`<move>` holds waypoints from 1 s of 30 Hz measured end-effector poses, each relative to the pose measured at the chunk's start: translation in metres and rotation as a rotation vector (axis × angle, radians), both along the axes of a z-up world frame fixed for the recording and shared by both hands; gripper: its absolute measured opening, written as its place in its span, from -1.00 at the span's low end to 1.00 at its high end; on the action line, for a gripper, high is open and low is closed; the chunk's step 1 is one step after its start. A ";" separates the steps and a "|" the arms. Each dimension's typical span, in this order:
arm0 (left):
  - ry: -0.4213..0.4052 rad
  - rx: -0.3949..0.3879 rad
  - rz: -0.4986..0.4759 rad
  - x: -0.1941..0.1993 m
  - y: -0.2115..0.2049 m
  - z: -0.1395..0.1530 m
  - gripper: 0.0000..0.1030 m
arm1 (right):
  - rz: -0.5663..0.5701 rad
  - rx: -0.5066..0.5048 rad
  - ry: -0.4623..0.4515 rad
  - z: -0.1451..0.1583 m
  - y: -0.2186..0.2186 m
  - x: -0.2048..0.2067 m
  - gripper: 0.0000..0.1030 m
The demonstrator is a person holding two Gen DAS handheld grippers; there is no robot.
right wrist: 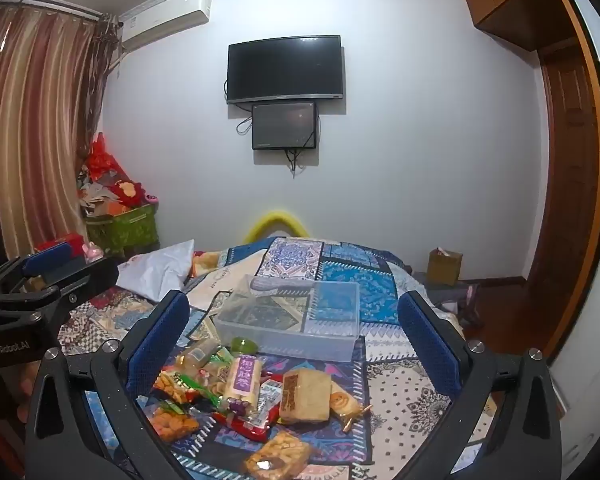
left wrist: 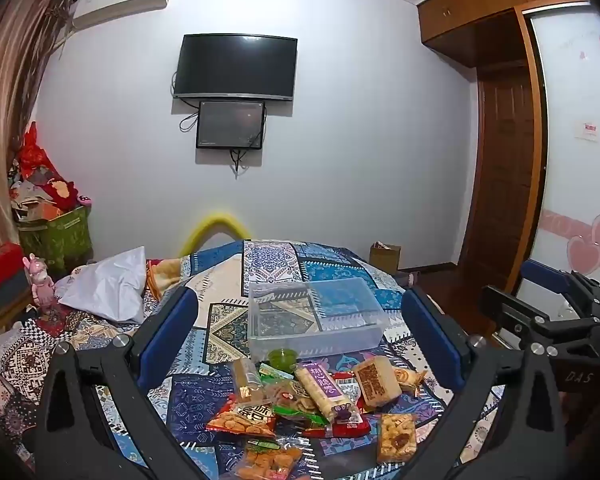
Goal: Organize snacks
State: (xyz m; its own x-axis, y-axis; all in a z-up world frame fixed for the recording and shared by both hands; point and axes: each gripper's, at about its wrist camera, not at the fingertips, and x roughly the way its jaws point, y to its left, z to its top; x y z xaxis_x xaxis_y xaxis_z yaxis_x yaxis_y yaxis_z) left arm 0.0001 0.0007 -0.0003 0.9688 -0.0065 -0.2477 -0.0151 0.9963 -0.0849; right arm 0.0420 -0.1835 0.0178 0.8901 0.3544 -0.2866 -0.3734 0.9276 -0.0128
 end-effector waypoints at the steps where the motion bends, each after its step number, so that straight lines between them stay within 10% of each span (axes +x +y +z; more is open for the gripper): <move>1: 0.000 0.002 0.001 0.000 0.000 0.000 1.00 | -0.001 0.001 -0.003 0.001 0.000 -0.001 1.00; 30: 0.015 0.015 -0.008 0.004 -0.003 -0.005 1.00 | 0.014 0.028 0.007 0.000 -0.001 -0.002 1.00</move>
